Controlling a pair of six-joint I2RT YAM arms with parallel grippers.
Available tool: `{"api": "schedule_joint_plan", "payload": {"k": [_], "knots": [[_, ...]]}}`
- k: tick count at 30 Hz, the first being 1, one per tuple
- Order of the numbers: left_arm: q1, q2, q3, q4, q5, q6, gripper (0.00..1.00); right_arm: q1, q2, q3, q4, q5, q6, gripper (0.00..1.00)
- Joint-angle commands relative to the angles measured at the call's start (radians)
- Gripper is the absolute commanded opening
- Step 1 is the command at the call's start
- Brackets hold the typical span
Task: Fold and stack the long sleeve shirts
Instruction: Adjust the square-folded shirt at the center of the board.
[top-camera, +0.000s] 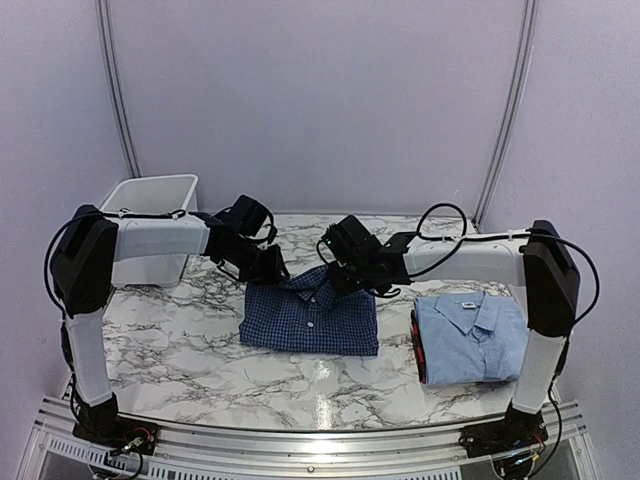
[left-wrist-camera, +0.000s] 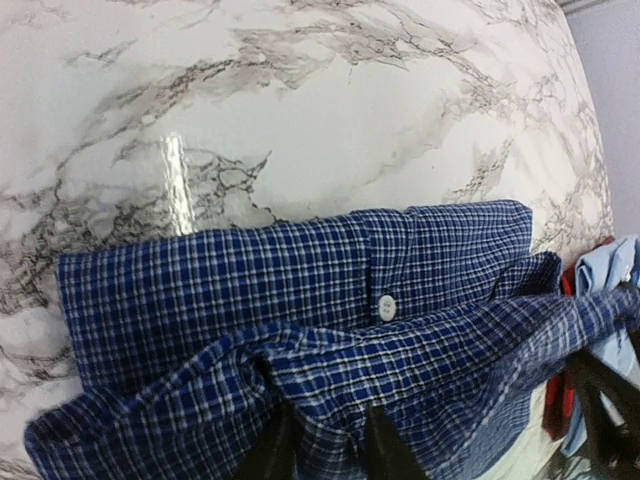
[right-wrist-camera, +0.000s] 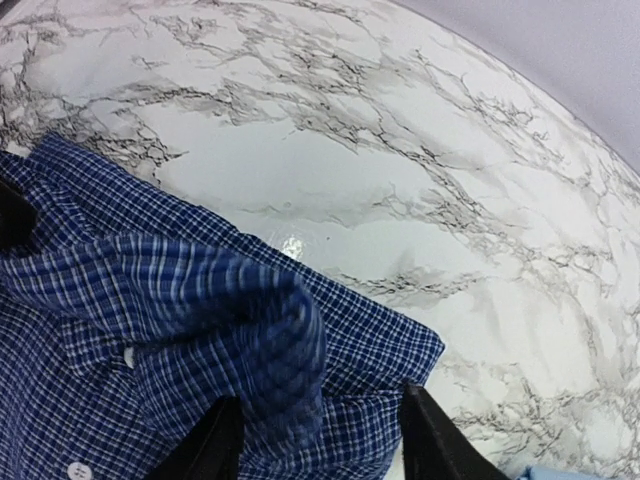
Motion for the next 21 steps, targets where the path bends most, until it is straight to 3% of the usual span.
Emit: {"api": "schedule_joint_plan", "payload": {"k": [1, 4, 7, 14, 21], "knots": [[0.032, 0.011, 0.035, 0.01, -0.006, 0.014, 0.46, -0.071, 0.001, 0.034, 0.034, -0.082, -0.014, 0.54], [0.047, -0.009, 0.035, 0.014, -0.01, 0.024, 0.58, -0.087, -0.036, 0.017, 0.052, -0.106, -0.024, 0.6], [0.058, -0.054, 0.013, 0.02, -0.024, 0.036, 0.67, -0.119, -0.077, -0.037, 0.074, -0.184, -0.005, 0.59], [0.104, -0.165, -0.098, 0.025, -0.071, 0.037, 0.67, -0.242, -0.159, -0.222, 0.228, -0.454, 0.046, 0.54], [0.157, -0.172, -0.195, 0.026, -0.034, 0.042, 0.69, -0.309, -0.159, -0.31, 0.327, -0.615, 0.062, 0.6]]}}
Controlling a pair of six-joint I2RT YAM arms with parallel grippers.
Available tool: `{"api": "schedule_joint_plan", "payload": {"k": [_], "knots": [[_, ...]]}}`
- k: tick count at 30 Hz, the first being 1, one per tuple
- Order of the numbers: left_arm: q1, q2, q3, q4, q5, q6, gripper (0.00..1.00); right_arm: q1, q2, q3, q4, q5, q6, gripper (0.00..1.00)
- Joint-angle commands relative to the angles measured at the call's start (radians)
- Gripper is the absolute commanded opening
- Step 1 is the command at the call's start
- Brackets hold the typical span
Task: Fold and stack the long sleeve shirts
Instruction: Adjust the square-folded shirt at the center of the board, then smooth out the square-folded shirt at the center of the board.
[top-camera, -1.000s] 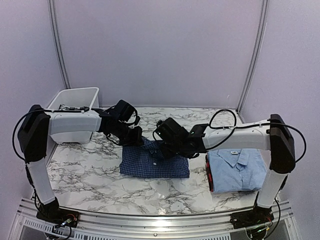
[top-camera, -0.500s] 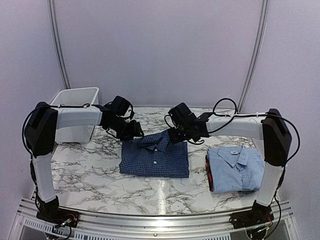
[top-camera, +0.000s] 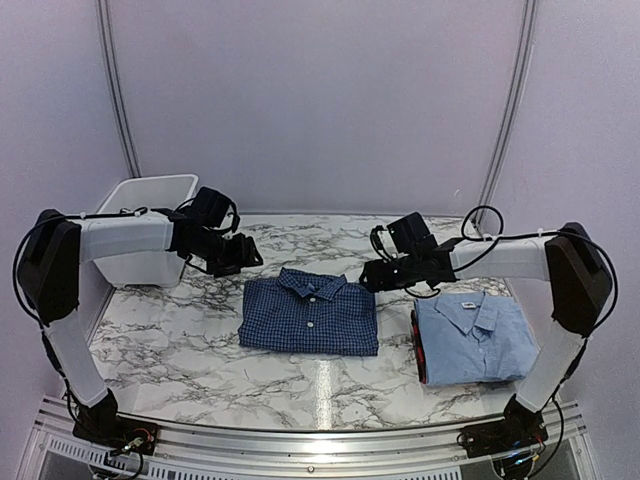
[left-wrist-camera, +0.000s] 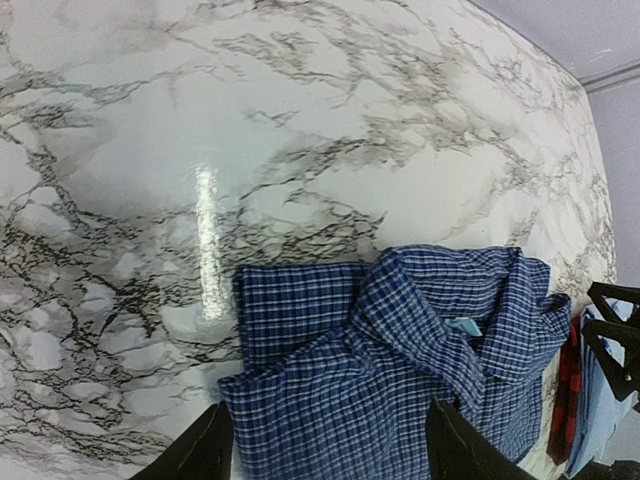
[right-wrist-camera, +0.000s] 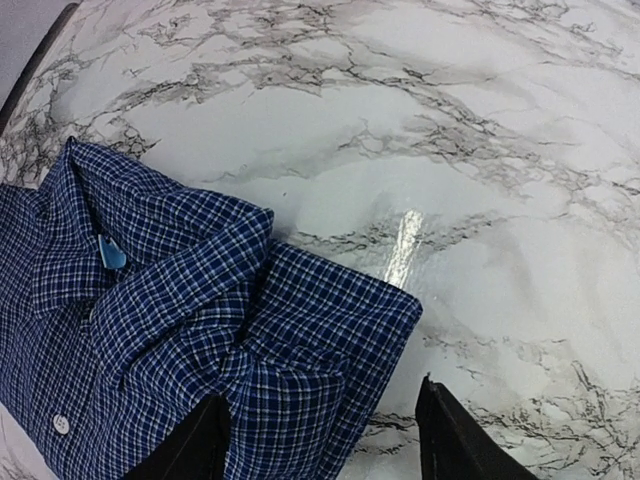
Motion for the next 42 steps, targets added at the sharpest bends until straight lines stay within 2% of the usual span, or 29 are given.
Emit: {"api": "schedule_joint_plan", "payload": {"k": [1, 11, 20, 27, 30, 33, 36, 39, 42], "knots": [[0.026, 0.016, -0.05, 0.006, 0.028, 0.02, 0.69, -0.026, -0.009, -0.024, 0.102, -0.144, 0.022, 0.61], [0.03, 0.111, -0.02, 0.056, 0.135, 0.012, 0.68, -0.045, 0.054, -0.017, 0.119, -0.173, 0.027, 0.6], [0.029, 0.172, 0.017, 0.063, 0.207, 0.015, 0.5, -0.046, 0.081, -0.009, 0.116, -0.177, 0.036, 0.58], [0.026, 0.216, 0.061, 0.068, 0.273, 0.033, 0.41, -0.046, 0.125, 0.02, 0.105, -0.187, 0.037, 0.55], [0.019, 0.218, 0.075, 0.09, 0.323, 0.051, 0.31, -0.046, 0.131, 0.033, 0.091, -0.186, 0.037, 0.45], [0.013, 0.2, 0.079, 0.124, 0.382, 0.07, 0.23, -0.047, 0.102, 0.04, 0.068, -0.174, 0.033, 0.26], [0.012, 0.157, 0.047, 0.213, 0.478, 0.08, 0.15, -0.044, 0.046, 0.036, 0.035, -0.139, 0.03, 0.11], [0.013, 0.124, 0.0, 0.379, 0.598, 0.054, 0.13, -0.043, -0.033, 0.006, 0.028, -0.112, 0.038, 0.06], [0.018, 0.158, 0.012, 0.403, 0.616, 0.041, 0.1, -0.043, -0.055, -0.026, 0.031, -0.089, 0.047, 0.05]]}}
